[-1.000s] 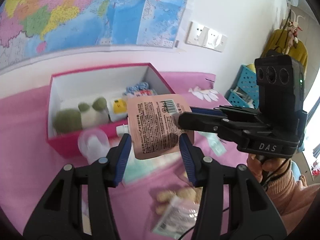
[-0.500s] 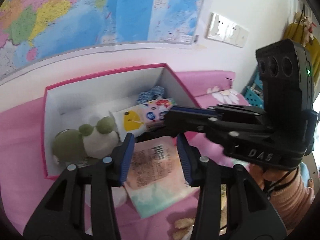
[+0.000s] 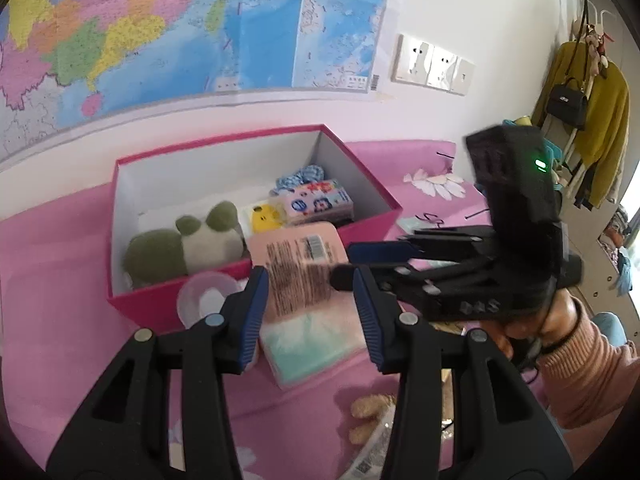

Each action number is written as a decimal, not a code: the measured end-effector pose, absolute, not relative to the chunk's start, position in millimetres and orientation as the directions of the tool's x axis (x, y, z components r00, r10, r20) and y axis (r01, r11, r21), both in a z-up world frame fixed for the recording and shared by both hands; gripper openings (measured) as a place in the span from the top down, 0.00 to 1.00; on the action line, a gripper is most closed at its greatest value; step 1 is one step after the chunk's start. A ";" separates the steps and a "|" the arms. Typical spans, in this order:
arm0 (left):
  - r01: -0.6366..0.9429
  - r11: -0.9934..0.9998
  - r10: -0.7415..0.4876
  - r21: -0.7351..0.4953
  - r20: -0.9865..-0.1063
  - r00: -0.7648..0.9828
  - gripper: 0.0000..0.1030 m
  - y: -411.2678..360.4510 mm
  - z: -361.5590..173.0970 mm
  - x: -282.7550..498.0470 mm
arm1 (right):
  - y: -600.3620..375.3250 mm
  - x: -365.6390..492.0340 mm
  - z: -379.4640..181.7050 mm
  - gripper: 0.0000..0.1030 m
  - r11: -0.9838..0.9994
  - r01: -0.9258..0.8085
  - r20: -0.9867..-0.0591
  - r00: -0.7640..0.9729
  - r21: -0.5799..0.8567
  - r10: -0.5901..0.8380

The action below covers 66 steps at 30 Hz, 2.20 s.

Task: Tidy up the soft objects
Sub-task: 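Carry the peach squeeze pouch over the pink box, then lower the squeeze pouch into the pink box and open the right gripper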

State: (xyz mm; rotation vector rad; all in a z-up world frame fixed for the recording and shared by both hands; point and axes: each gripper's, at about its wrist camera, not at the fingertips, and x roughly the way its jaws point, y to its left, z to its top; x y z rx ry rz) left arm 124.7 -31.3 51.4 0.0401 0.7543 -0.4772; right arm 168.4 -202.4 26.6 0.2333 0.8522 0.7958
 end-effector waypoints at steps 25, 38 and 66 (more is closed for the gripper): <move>0.405 0.905 -0.350 -0.128 -0.766 0.539 0.55 -74.8 2.7 150.4 | -227.1 169.6 13.2 0.90 0.712 -0.499 -0.577 0.423 0.495 0.698; 0.415 0.898 -0.372 -0.143 -0.751 0.545 0.55 -76.7 6.0 146.4 | -228.3 169.0 10.8 0.91 0.701 -0.500 -0.563 0.422 0.509 0.710; 0.405 0.902 -0.387 -0.147 -0.692 0.610 0.47 -64.6 42.8 155.4 | -243.3 162.5 42.4 0.90 0.689 -0.516 -0.504 0.471 0.508 0.724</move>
